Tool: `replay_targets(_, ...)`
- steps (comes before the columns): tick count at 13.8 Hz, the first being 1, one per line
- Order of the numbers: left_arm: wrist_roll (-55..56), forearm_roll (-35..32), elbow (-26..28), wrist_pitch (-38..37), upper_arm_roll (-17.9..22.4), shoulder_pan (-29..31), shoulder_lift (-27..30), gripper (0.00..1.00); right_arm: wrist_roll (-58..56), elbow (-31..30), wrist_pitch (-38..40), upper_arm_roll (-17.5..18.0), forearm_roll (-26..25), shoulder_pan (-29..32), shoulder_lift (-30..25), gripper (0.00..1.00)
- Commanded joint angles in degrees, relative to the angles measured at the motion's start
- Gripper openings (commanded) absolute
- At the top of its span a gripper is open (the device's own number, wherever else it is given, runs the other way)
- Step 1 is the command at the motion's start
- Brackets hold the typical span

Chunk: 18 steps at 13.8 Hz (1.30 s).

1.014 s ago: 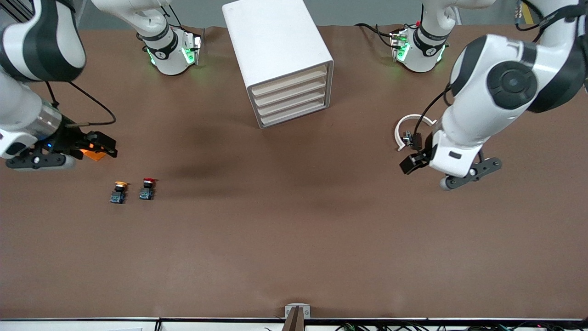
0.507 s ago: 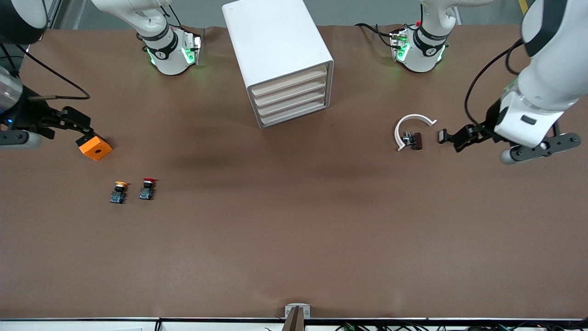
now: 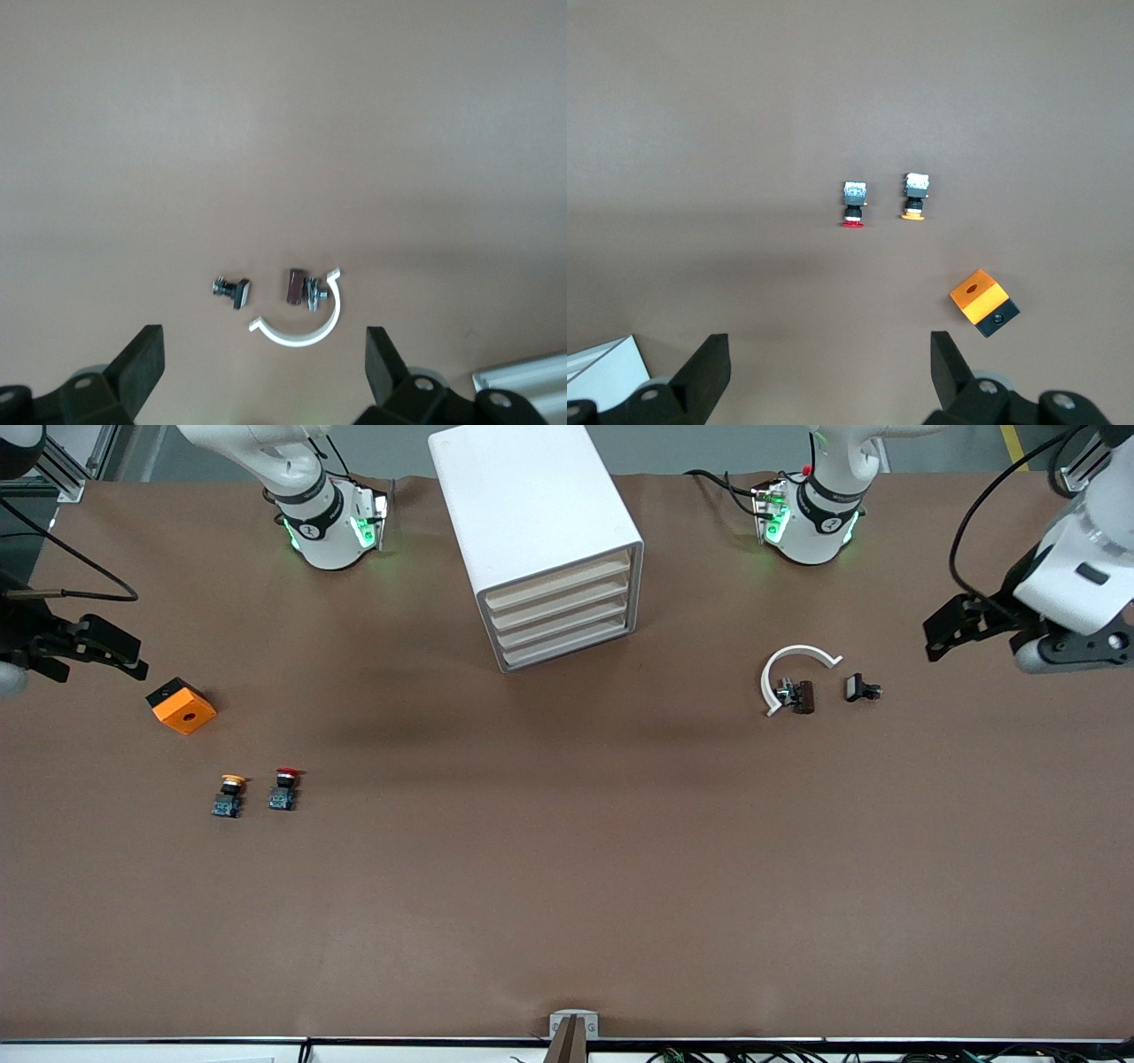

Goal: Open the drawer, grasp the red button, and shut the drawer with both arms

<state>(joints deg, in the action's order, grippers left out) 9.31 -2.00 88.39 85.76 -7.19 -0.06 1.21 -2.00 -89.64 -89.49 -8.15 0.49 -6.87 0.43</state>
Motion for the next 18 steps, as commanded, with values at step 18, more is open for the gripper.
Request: replay_targets(18,-2.1,2.0,-1.1,-4.7,1.5,0.5,1.3,1.00,0.6,2.2,1.3,0.6,-0.6,0.4,0.6,1.00)
